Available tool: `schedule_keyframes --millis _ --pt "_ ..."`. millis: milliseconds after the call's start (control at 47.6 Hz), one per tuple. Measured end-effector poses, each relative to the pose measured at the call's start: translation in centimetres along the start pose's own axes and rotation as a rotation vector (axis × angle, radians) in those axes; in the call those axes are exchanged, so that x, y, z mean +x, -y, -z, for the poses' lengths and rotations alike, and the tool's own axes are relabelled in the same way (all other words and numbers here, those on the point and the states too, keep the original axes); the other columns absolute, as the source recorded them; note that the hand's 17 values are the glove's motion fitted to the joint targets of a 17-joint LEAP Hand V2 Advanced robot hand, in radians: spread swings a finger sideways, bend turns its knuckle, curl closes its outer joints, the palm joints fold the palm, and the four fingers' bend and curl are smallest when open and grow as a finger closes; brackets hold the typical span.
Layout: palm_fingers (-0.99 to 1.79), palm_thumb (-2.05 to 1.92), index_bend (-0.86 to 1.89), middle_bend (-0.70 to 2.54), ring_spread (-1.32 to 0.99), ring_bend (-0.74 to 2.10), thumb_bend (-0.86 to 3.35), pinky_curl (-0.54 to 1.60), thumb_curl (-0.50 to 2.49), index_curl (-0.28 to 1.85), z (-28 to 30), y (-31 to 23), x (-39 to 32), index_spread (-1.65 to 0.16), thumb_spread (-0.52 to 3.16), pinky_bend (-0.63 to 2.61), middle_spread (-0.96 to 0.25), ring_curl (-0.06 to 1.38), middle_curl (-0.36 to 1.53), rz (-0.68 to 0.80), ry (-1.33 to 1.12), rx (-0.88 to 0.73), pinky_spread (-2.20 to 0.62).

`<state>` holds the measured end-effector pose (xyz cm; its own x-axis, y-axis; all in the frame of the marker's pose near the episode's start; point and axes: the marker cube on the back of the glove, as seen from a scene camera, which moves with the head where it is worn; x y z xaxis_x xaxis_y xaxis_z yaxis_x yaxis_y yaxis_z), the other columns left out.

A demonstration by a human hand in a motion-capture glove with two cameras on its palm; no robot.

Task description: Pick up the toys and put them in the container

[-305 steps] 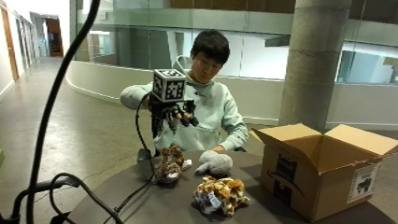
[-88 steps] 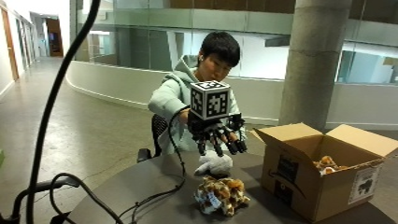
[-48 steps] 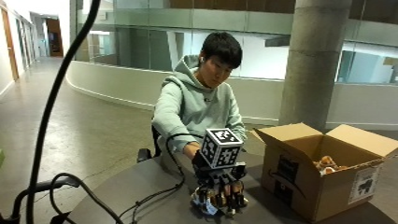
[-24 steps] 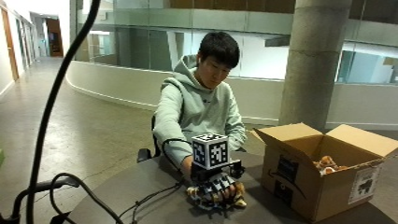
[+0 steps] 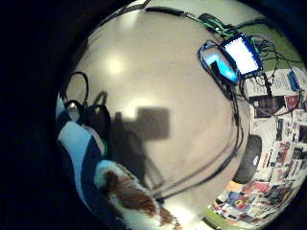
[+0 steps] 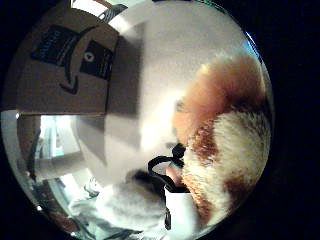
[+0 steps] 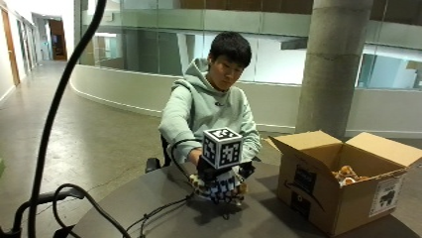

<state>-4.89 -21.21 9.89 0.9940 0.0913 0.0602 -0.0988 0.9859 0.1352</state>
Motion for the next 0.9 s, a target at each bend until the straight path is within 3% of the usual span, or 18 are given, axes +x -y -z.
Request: schedule_keyframes --millis 168,357,610,778,862,904 --pt "1.13 0.57 0.74 1.11 -0.34 1.37 -0.01 0.56 0.79 0.89 6.5 -2.2 -0.6 -0.22 0.66 1.05 -0.20 0.67 0.74 0.056 -0.040 0.031 -0.36" --pt "1.08 0.54 0.72 1.12 -0.33 1.42 -0.01 0.59 0.82 0.95 17.5 -4.1 -3.1 -0.23 0.71 1.09 -0.21 0.68 0.76 0.084 -0.076 0.130 -0.36" --pt "1.06 0.52 0.70 1.12 -0.32 1.44 -0.01 0.60 0.85 1.01 30.0 -4.4 -16.2 -0.24 0.74 1.09 -0.21 0.68 0.79 0.194 -0.041 0.333 -0.36" --pt "0.98 0.47 0.63 1.09 -0.30 1.48 -0.03 0.59 0.85 1.04 31.1 -0.1 -24.2 -0.24 0.79 1.06 -0.21 0.67 0.80 0.269 -0.012 0.431 -0.34" --pt "0.94 0.45 0.57 1.10 -0.29 1.48 -0.02 0.59 0.84 1.05 30.1 1.3 -27.4 -0.24 0.81 1.05 -0.21 0.67 0.81 0.424 0.064 0.396 -0.33" --pt "0.91 0.44 0.54 1.10 -0.29 1.47 -0.02 0.59 0.84 1.06 29.2 2.9 -28.5 -0.24 0.82 1.05 -0.21 0.66 0.82 0.339 0.041 0.356 -0.33"
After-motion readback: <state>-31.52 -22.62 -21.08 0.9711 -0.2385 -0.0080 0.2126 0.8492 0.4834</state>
